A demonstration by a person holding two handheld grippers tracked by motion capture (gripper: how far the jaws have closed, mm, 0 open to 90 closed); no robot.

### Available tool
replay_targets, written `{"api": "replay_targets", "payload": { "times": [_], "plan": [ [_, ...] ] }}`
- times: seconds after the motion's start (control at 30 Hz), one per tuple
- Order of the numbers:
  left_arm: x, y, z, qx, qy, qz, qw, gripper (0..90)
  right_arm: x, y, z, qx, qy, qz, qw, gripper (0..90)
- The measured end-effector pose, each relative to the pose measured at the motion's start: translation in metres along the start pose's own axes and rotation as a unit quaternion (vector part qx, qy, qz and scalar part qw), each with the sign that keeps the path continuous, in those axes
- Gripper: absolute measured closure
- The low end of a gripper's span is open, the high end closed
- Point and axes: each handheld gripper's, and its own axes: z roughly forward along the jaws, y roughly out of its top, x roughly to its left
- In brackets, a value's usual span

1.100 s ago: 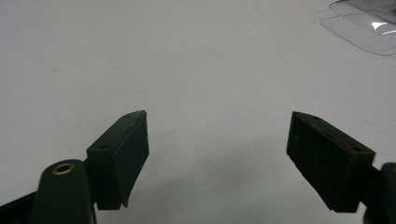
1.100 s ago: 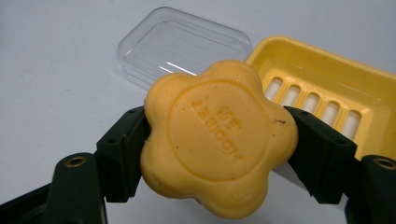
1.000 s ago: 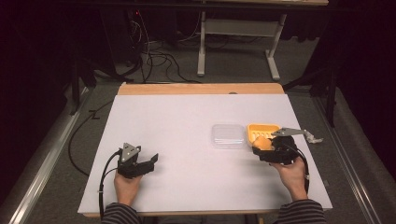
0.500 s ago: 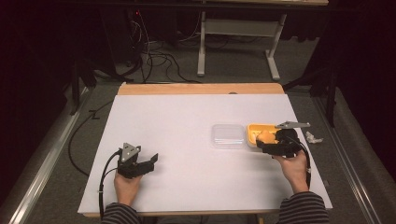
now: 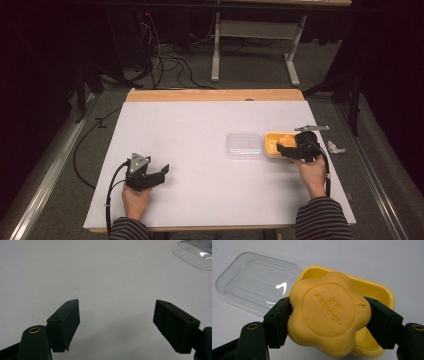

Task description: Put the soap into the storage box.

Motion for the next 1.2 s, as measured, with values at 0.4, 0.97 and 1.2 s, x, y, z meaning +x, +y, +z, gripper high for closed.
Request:
{"api": "replay_targets", "payload": {
  "times": [0.4,0.97,1.2],
  "plan": [
    [0.0,0.0,0.0,0.001,0.002,-0.002,1.0,22.3,-0.001,0.007,0.019,0.021,-0.022,0.0,0.9995,27.5],
    [0.0,0.0,0.001,0.003,0.006,-0.003,1.0,22.6,-0.004,0.006,0.039,0.054,-0.045,0.002,0.9975,27.3],
    [0.0,0.0,0.002,0.003,0.006,-0.002,1.0,22.6,-0.005,0.007,0.043,0.06,-0.044,0.0,0.9972,27.1]
  ]
}}
